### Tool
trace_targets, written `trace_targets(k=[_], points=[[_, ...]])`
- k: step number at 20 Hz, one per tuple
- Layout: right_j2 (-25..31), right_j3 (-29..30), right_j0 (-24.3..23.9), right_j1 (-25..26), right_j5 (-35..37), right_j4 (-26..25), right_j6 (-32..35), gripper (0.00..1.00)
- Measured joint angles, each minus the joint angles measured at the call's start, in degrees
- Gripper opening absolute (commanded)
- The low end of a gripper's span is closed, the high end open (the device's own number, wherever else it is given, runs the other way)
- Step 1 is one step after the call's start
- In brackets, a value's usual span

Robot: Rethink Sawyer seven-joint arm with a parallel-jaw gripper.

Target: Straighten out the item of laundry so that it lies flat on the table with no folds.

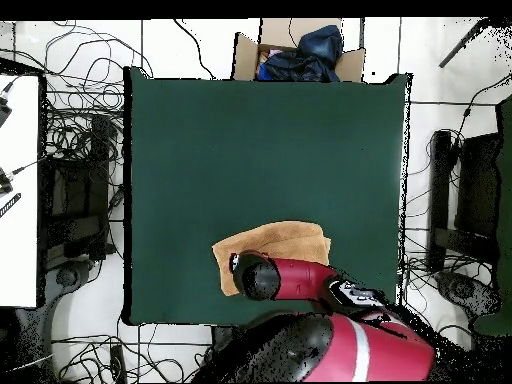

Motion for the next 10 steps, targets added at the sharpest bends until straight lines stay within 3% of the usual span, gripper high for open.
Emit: trace_targets(k=[10], points=[[-8.1, 0.0, 10.7, 0.0, -4.9, 6.6, 0.9, 0.00]])
